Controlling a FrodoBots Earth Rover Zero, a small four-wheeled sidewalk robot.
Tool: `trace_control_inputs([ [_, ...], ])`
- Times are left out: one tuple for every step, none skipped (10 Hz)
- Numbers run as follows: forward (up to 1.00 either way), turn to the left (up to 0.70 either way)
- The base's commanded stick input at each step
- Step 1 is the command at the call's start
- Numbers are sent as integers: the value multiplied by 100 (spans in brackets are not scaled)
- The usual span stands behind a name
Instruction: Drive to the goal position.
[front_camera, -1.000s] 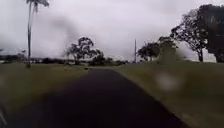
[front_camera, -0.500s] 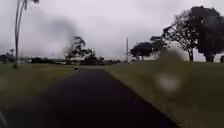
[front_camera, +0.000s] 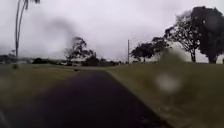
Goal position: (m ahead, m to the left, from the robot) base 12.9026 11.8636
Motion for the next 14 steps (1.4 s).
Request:
trace_control_inputs([
  [85,0],
  [85,0],
  [85,0],
  [85,0],
  [85,0],
  [85,0],
  [85,0],
  [85,0],
  [85,0],
  [85,0],
  [85,0],
  [85,0],
  [85,0],
  [85,0],
])
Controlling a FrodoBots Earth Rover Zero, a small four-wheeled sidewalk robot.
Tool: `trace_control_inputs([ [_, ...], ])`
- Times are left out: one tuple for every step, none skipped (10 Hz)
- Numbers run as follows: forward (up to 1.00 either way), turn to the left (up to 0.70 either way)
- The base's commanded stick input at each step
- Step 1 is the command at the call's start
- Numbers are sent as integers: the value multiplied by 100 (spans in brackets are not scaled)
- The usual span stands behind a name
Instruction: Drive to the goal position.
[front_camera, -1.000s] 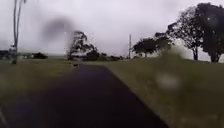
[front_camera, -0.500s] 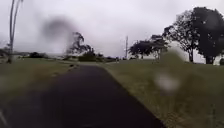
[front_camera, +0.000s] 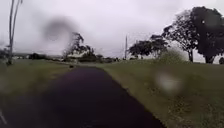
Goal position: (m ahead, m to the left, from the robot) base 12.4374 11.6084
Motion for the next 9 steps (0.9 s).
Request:
trace_control_inputs([
  [85,0],
  [85,0],
  [85,0],
  [85,0],
  [85,0],
  [85,0],
  [85,0],
  [85,0],
  [85,0],
])
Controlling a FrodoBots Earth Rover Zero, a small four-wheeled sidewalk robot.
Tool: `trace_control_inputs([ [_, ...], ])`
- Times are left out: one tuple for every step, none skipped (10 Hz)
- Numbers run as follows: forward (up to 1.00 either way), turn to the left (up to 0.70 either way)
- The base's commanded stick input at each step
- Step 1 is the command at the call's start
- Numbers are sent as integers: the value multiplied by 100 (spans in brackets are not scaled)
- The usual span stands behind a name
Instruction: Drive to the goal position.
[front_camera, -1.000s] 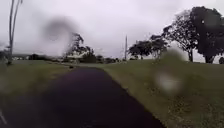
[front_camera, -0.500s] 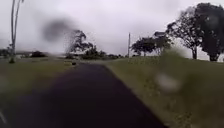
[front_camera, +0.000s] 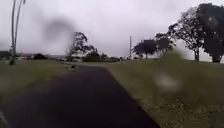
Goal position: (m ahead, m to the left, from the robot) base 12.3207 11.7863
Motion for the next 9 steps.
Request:
trace_control_inputs([
  [85,0],
  [85,0],
  [85,0],
  [85,17],
  [85,32],
  [85,33],
  [85,31],
  [85,0],
  [85,0],
])
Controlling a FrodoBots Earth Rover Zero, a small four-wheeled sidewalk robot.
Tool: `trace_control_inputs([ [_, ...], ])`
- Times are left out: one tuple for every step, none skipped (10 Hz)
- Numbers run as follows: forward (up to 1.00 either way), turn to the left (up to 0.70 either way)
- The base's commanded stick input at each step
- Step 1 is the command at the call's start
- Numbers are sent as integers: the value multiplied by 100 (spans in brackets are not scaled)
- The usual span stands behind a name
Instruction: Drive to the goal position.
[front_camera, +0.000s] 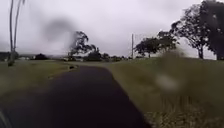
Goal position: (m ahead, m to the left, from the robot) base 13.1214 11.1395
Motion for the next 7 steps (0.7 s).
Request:
trace_control_inputs([
  [85,0],
  [85,0],
  [85,0],
  [85,0],
  [85,0],
  [85,0],
  [85,0],
])
